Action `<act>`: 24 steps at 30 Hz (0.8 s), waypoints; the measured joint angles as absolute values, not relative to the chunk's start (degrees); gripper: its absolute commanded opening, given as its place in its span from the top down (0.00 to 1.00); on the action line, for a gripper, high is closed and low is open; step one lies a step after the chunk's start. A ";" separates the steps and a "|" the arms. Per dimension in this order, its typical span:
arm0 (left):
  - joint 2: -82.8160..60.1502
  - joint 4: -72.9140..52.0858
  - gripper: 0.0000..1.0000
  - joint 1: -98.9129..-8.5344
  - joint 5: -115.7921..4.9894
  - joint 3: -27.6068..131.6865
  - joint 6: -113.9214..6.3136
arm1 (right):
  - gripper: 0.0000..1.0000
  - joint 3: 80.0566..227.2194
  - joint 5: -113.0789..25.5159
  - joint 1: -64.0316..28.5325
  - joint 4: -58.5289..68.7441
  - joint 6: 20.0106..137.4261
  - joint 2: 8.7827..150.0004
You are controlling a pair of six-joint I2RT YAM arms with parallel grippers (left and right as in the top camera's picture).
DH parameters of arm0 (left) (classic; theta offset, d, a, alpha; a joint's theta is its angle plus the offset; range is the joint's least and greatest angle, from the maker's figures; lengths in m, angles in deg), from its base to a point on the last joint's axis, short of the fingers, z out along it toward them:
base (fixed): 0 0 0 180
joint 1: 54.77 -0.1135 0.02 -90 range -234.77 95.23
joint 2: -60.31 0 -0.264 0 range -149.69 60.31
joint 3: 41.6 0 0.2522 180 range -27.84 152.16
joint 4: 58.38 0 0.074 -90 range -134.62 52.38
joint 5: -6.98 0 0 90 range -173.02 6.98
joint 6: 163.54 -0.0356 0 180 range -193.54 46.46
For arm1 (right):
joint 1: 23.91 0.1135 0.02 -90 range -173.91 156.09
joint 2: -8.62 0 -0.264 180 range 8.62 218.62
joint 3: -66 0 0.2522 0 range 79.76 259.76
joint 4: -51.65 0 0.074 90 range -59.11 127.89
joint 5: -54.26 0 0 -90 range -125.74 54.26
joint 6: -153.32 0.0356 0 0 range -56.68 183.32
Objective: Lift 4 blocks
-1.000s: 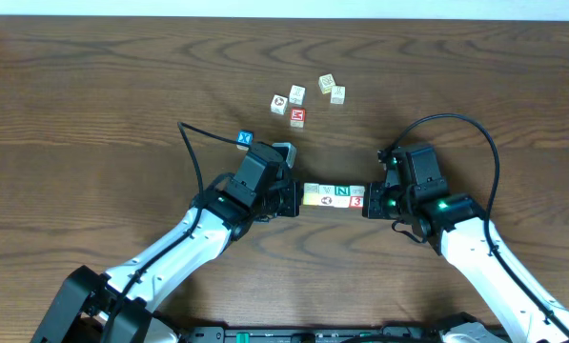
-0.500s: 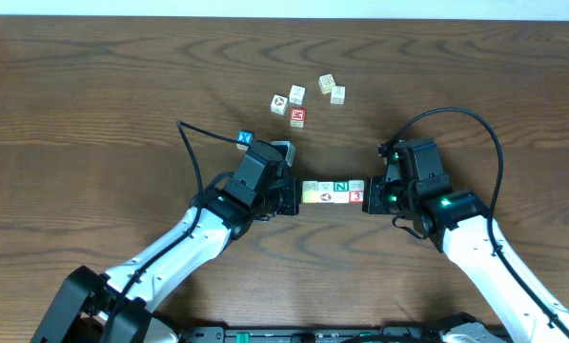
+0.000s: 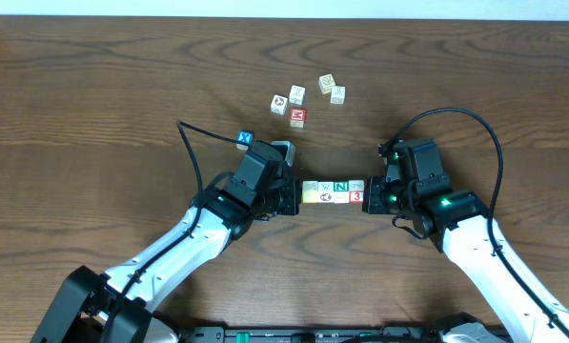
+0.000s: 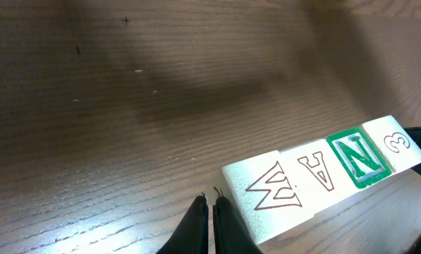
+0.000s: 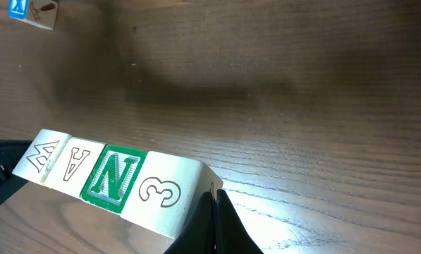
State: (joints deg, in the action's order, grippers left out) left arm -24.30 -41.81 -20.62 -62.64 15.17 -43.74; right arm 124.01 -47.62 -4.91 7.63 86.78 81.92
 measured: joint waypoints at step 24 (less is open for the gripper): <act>-24.30 -41.46 0.93 -20.67 -63.49 16.65 -43.76 | 0.99 125.04 -46.76 -4.91 7.24 86.78 81.92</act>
